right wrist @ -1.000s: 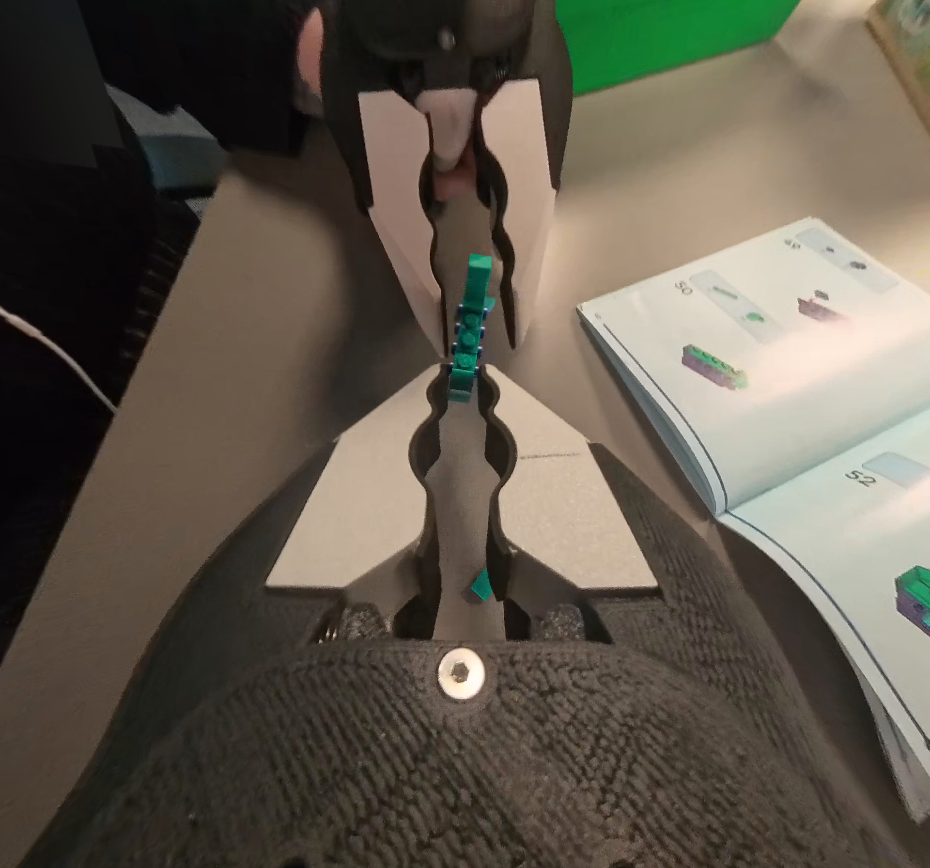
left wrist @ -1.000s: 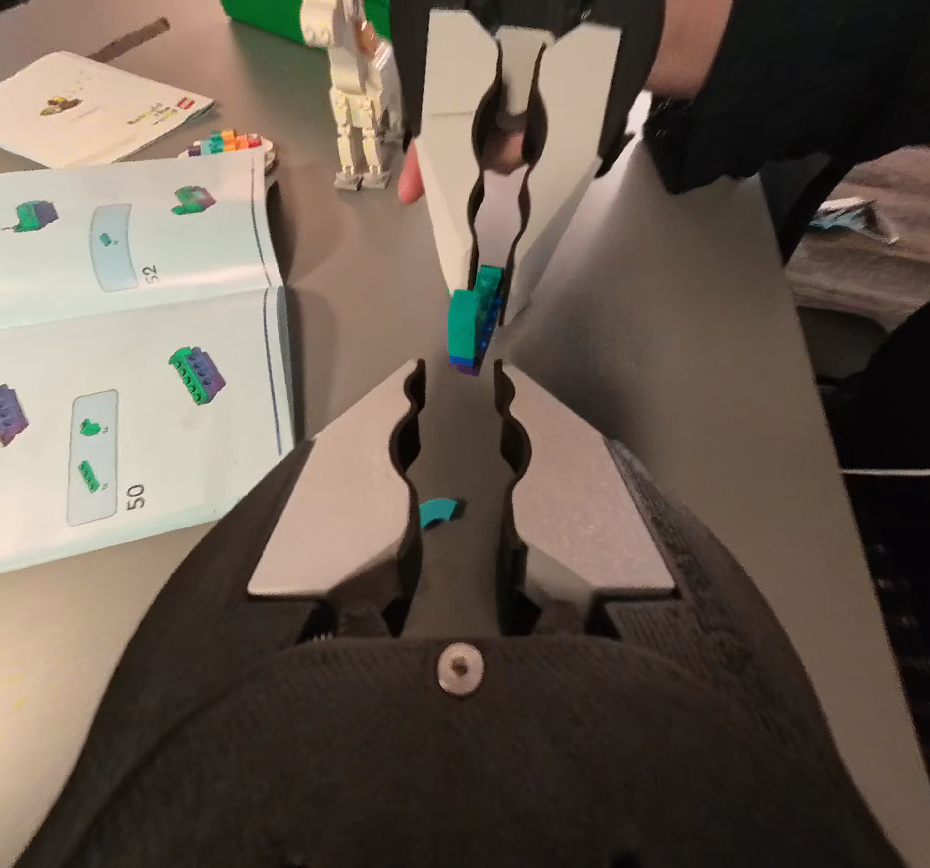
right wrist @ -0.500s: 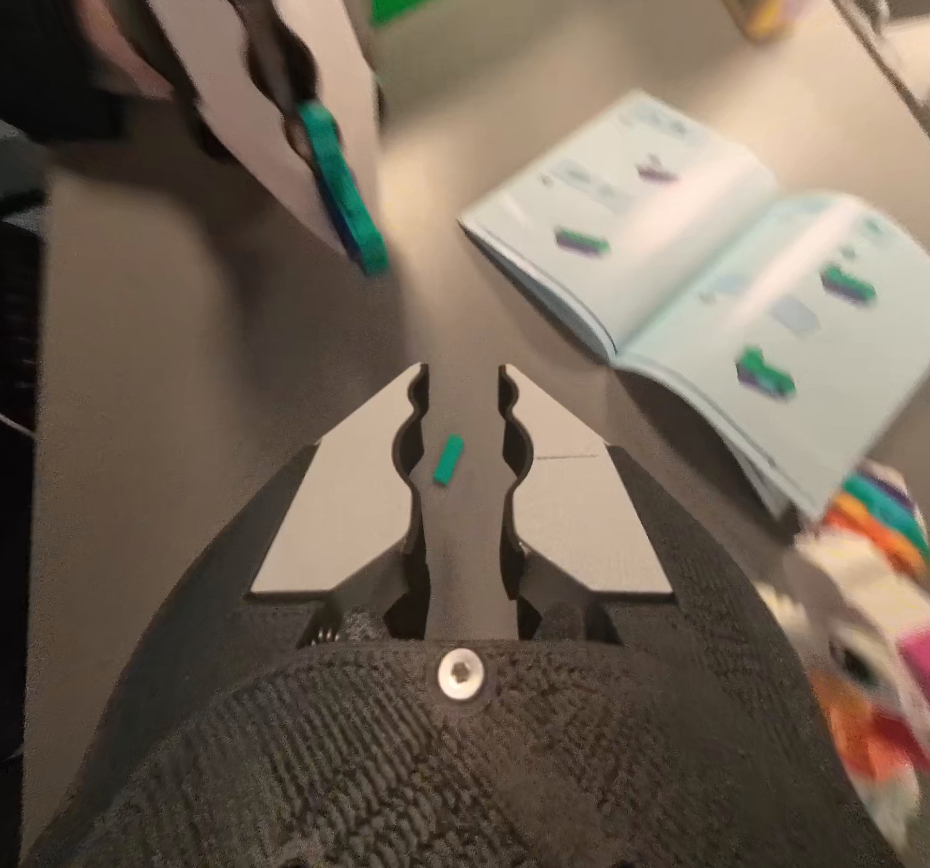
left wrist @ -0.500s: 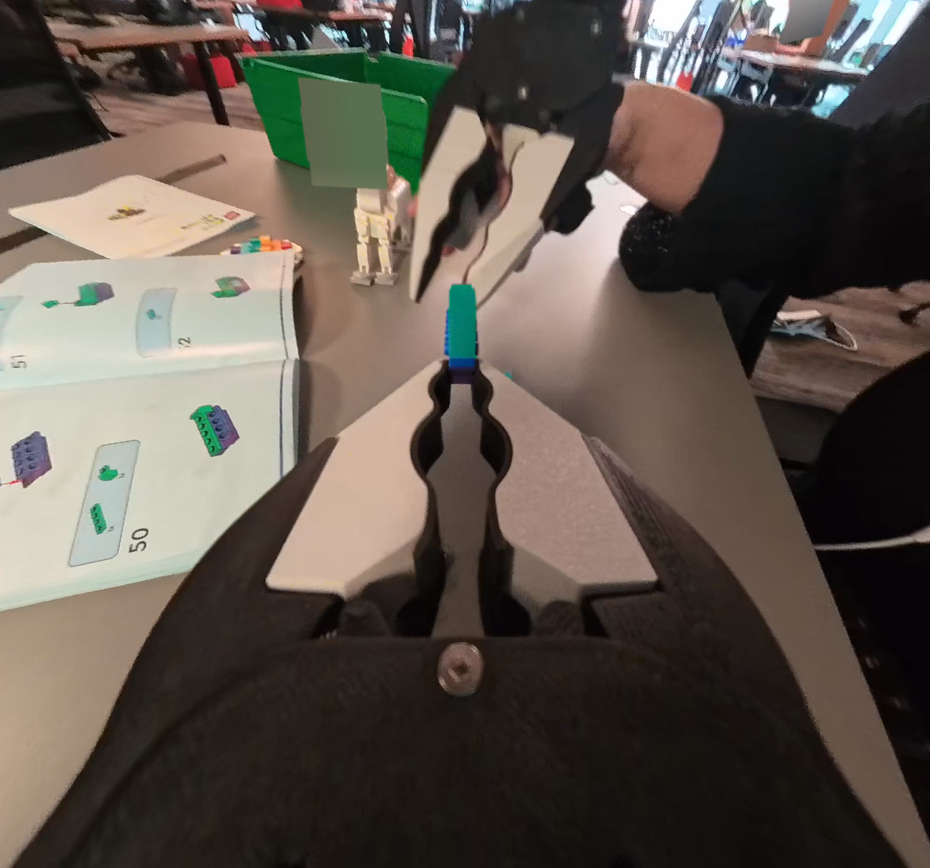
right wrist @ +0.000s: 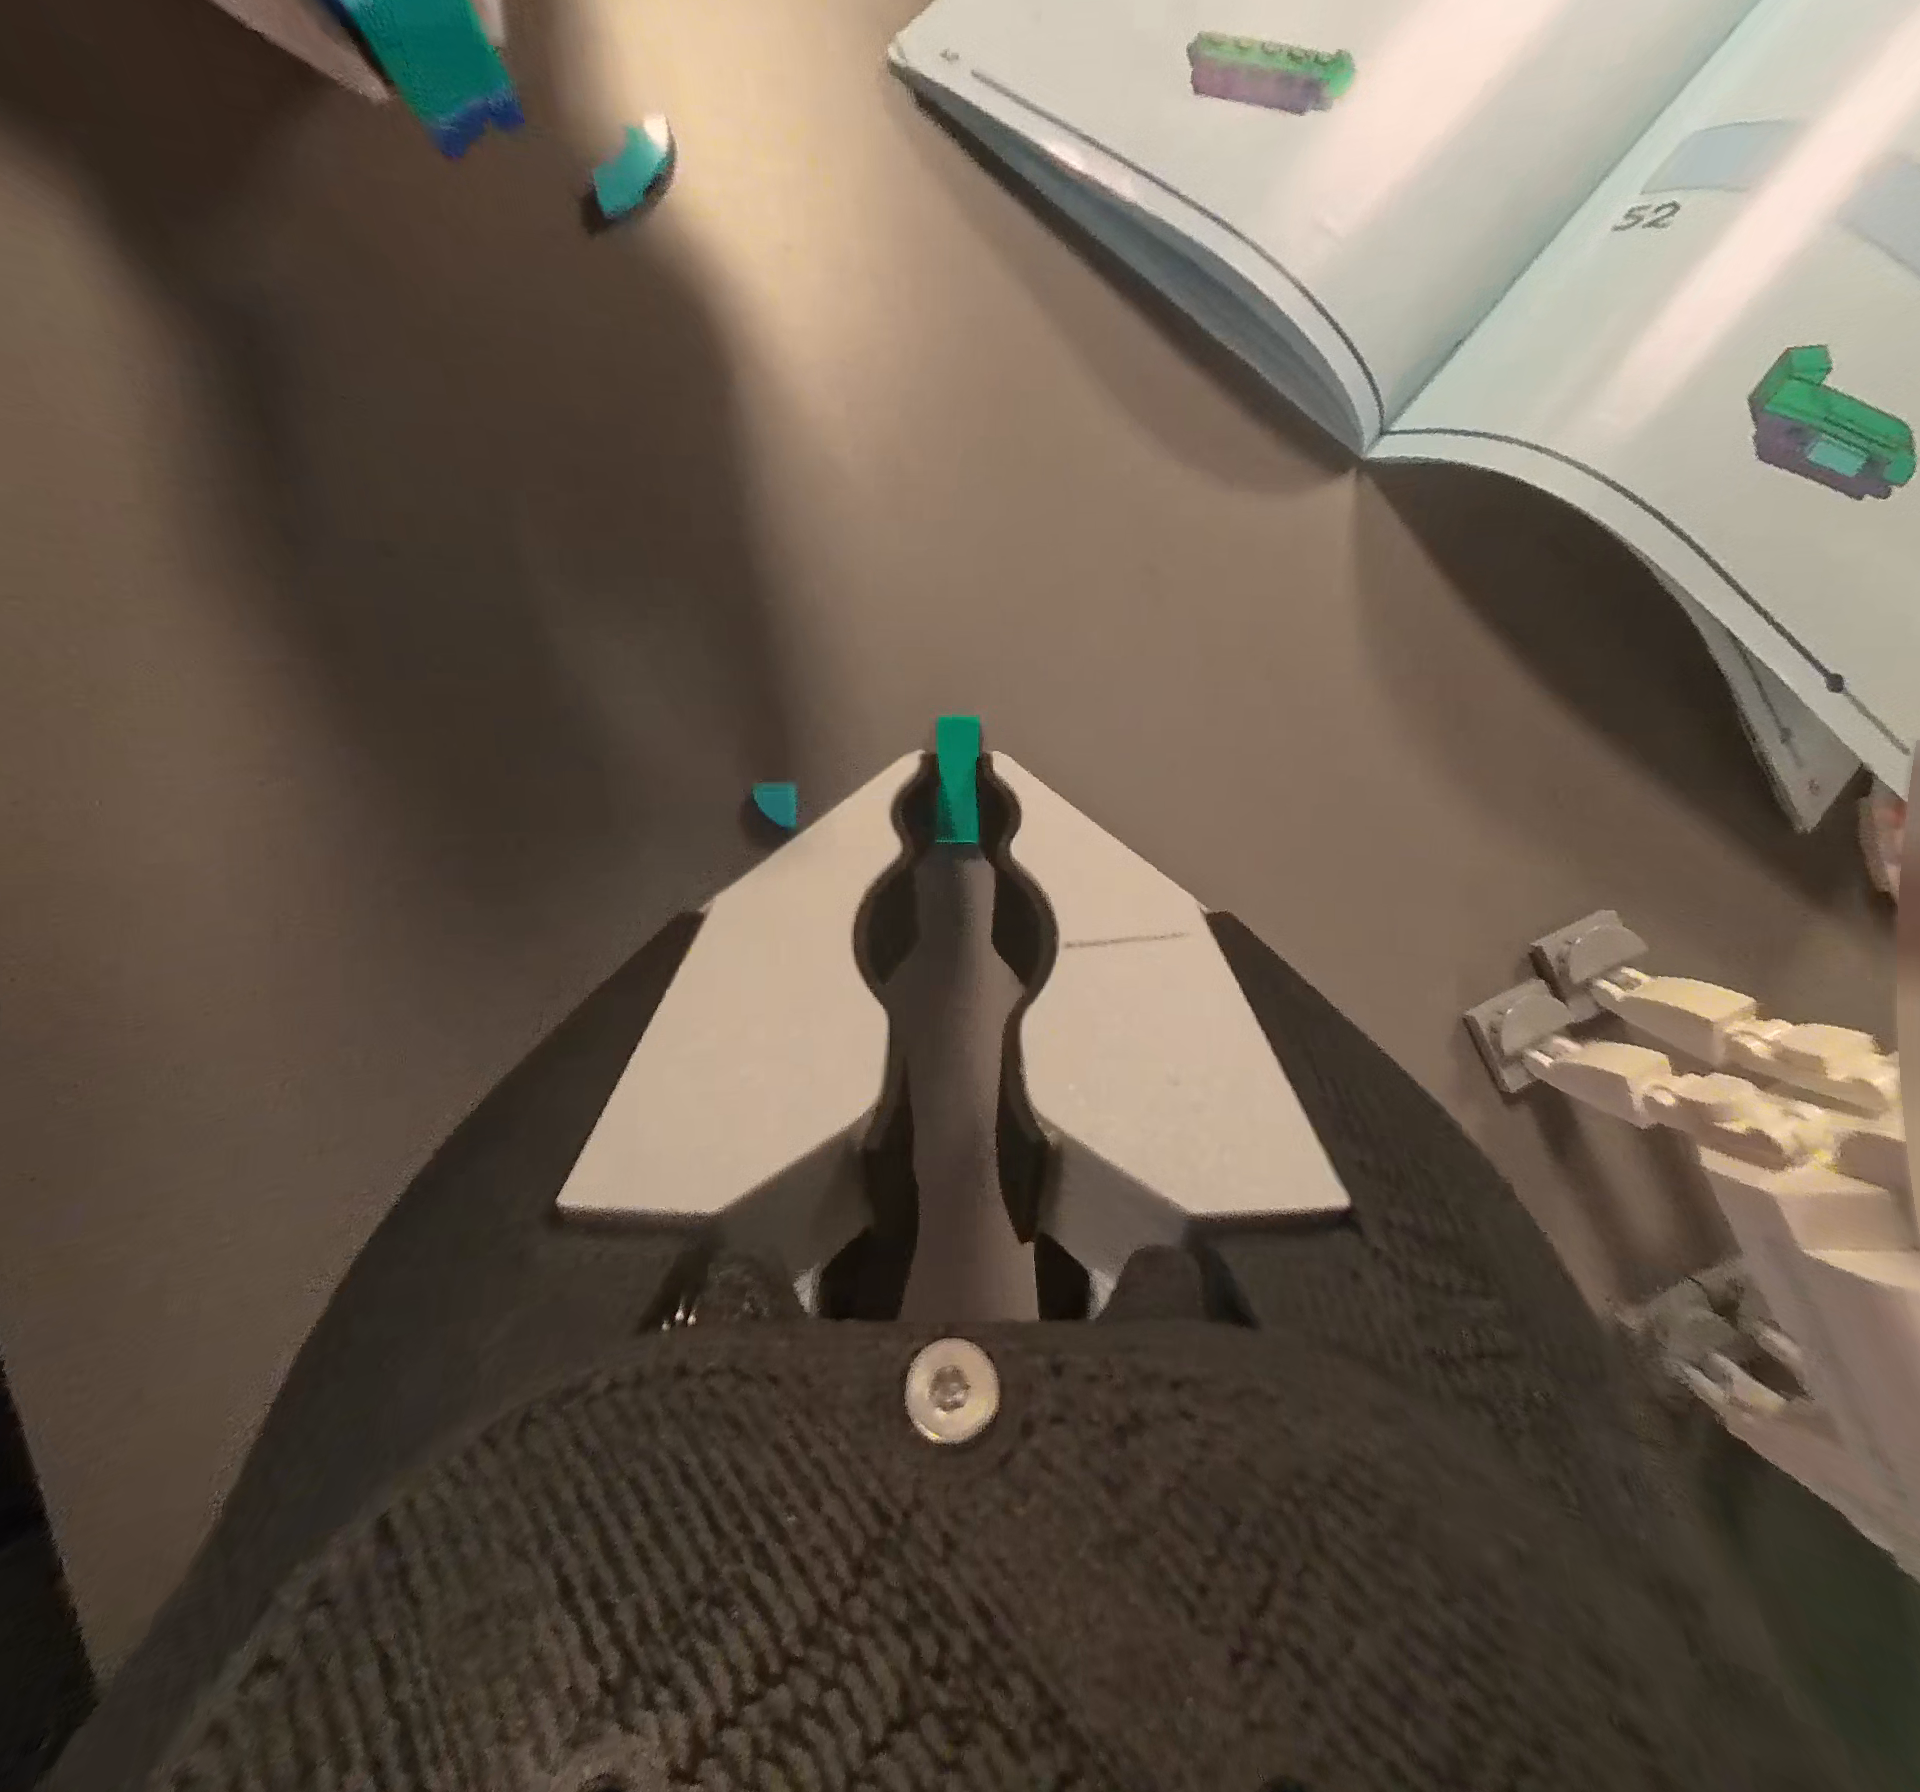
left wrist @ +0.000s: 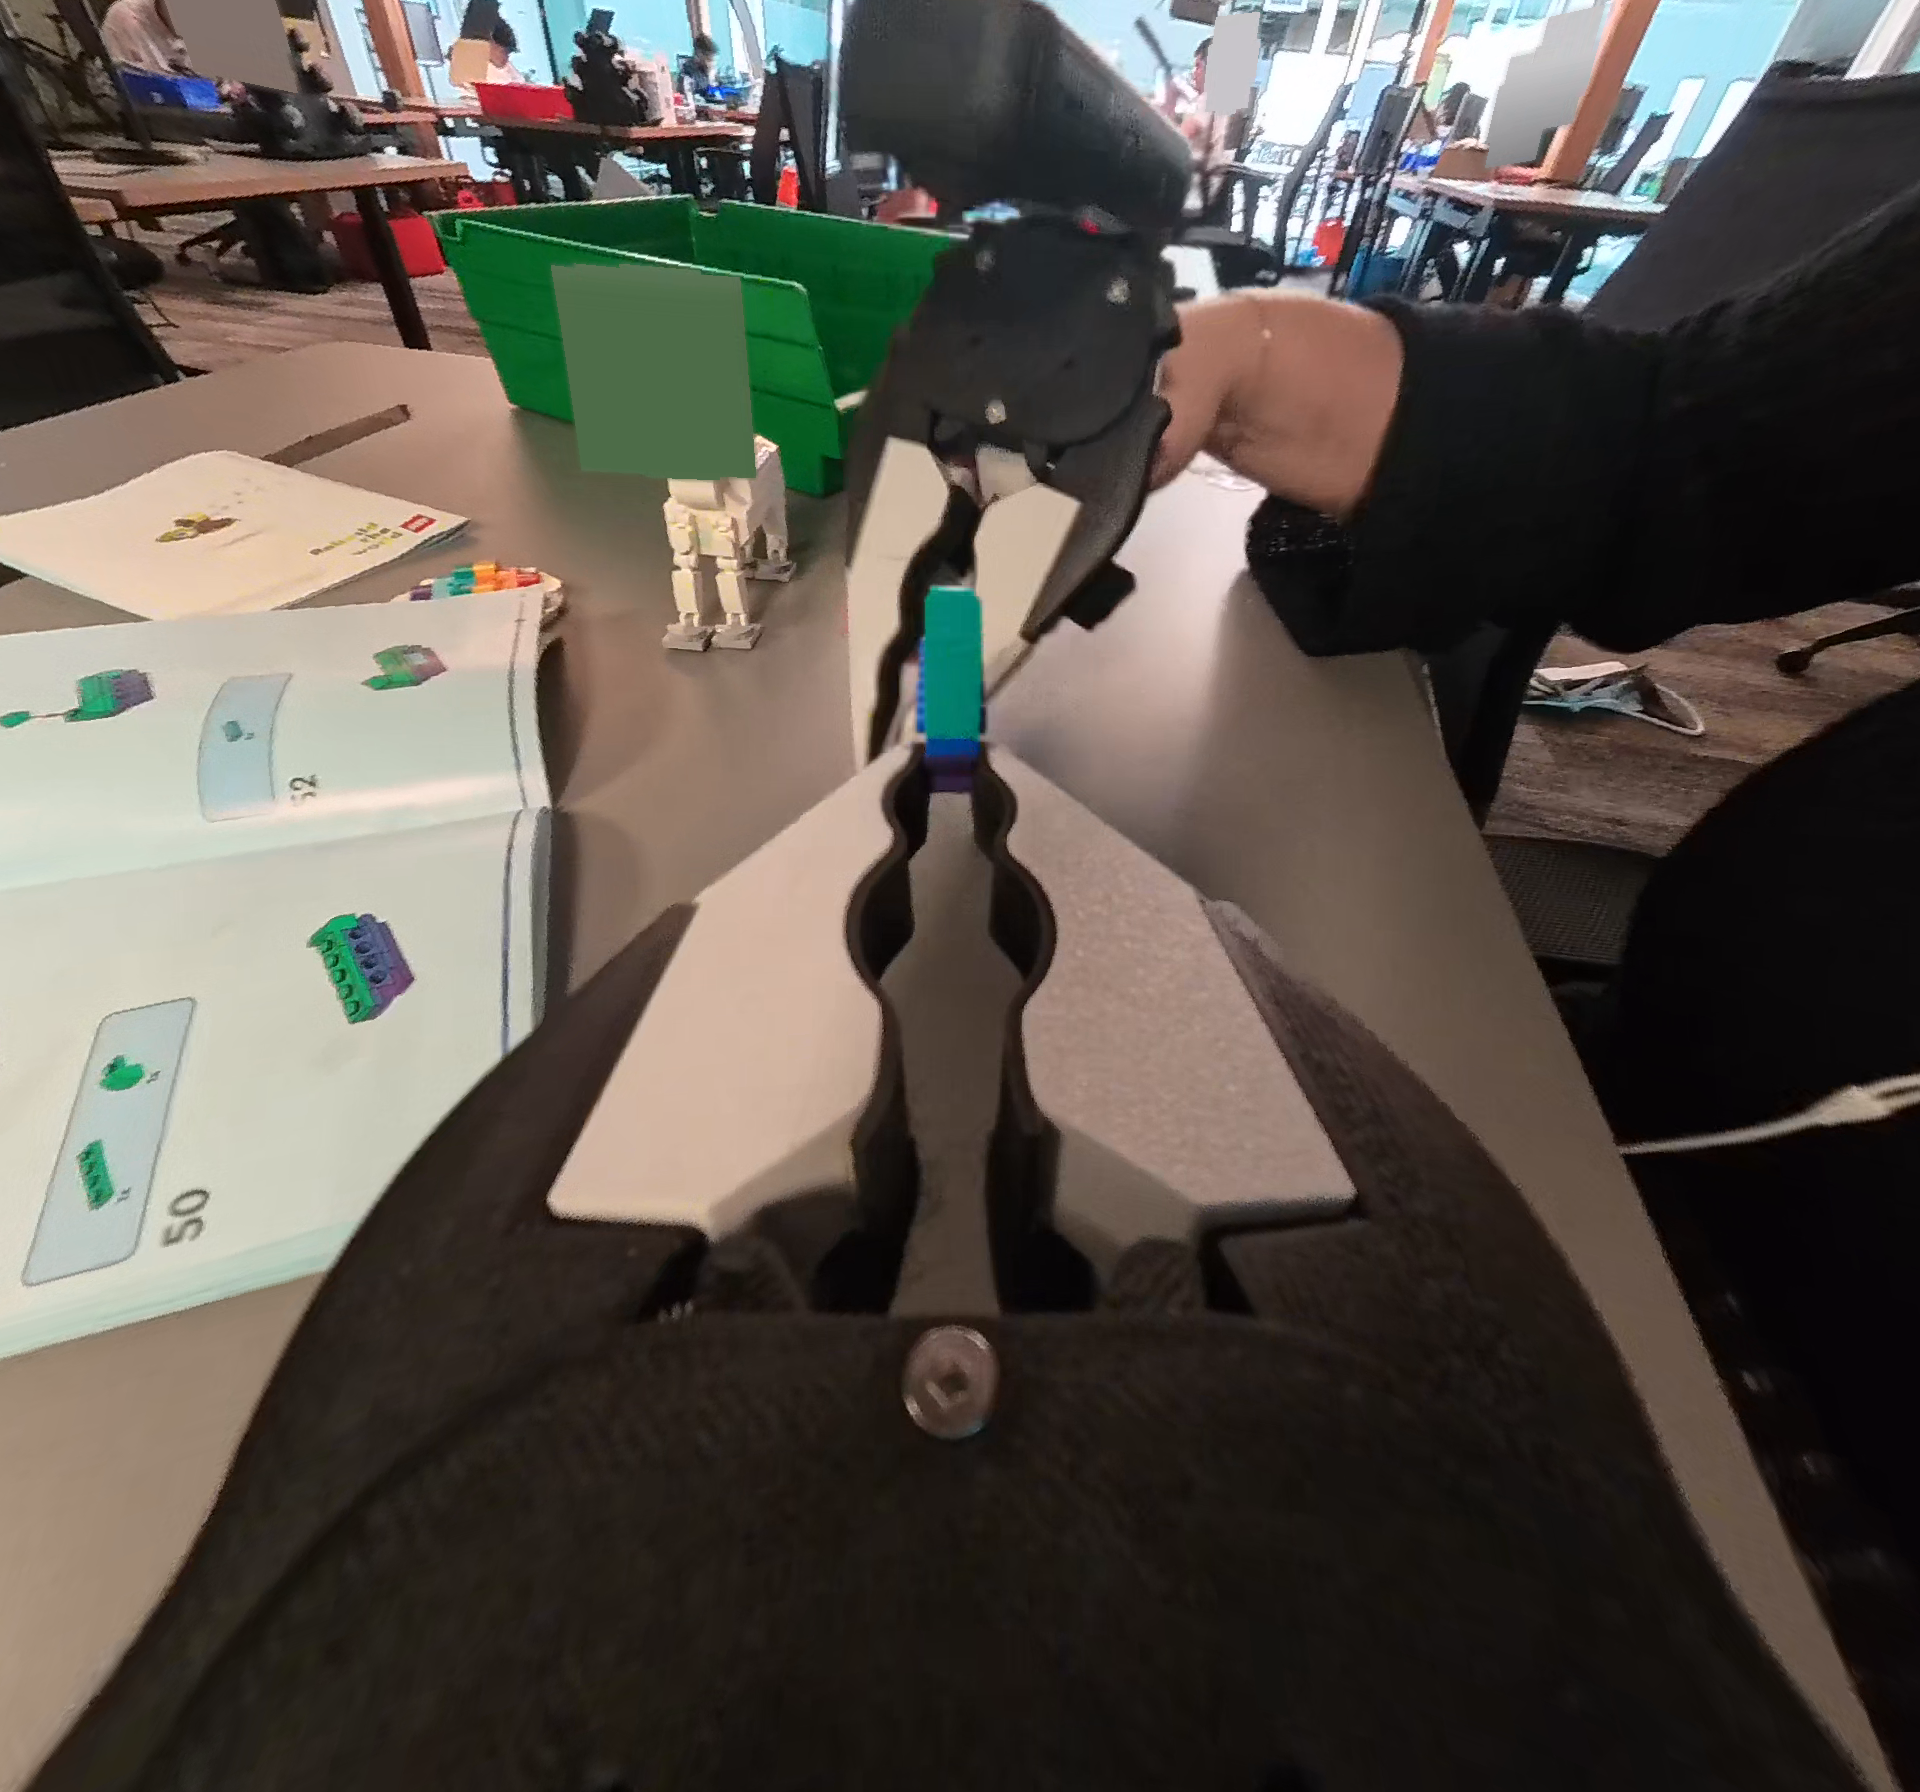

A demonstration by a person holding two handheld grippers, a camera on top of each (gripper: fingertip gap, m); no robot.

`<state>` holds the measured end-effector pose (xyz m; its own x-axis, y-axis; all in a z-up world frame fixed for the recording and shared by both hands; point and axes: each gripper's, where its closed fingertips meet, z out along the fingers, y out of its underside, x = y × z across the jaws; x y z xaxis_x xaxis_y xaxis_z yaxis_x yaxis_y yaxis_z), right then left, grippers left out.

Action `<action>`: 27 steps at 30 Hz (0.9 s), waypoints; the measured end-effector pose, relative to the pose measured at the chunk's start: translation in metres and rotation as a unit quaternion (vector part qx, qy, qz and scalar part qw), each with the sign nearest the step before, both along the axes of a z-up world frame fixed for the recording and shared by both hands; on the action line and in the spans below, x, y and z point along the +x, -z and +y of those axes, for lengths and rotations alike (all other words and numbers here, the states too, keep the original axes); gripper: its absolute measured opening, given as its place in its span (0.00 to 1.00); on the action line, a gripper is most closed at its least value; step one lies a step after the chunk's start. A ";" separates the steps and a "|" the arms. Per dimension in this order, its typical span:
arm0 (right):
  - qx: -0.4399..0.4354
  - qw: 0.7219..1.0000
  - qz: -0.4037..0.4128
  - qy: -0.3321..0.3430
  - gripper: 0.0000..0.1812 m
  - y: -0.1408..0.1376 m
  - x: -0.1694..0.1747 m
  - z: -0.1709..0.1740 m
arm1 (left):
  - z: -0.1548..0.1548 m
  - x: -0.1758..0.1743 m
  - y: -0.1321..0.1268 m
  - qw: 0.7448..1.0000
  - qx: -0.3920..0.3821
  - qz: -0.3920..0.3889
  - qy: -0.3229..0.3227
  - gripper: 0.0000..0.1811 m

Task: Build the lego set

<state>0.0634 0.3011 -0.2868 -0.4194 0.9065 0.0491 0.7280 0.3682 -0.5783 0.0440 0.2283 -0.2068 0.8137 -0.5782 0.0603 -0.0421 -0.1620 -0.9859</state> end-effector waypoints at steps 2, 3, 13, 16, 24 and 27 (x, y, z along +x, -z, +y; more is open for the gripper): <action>0.005 0.999 0.028 -0.020 0.03 -0.023 -0.004 0.000 | -0.002 0.005 -0.002 1.000 0.000 -0.007 0.016 0.04; -0.036 0.997 0.061 -0.041 0.03 -0.045 -0.007 -0.011 | -0.003 0.007 -0.003 1.000 0.004 -0.006 0.022 0.04; -0.082 0.970 0.087 -0.212 0.03 -0.114 -0.008 -0.088 | -0.012 0.022 -0.005 0.998 0.010 -0.013 0.062 0.04; -0.079 0.970 0.069 -0.219 0.03 -0.112 -0.010 -0.093 | -0.012 0.022 -0.006 0.998 0.011 -0.015 0.062 0.04; -0.058 0.971 0.049 -0.228 0.03 -0.111 -0.009 -0.094 | -0.013 0.023 -0.007 0.998 0.014 -0.012 0.064 0.04; -0.049 0.971 0.043 -0.230 0.03 -0.110 -0.009 -0.094 | -0.013 0.023 -0.006 0.998 0.013 -0.009 0.063 0.04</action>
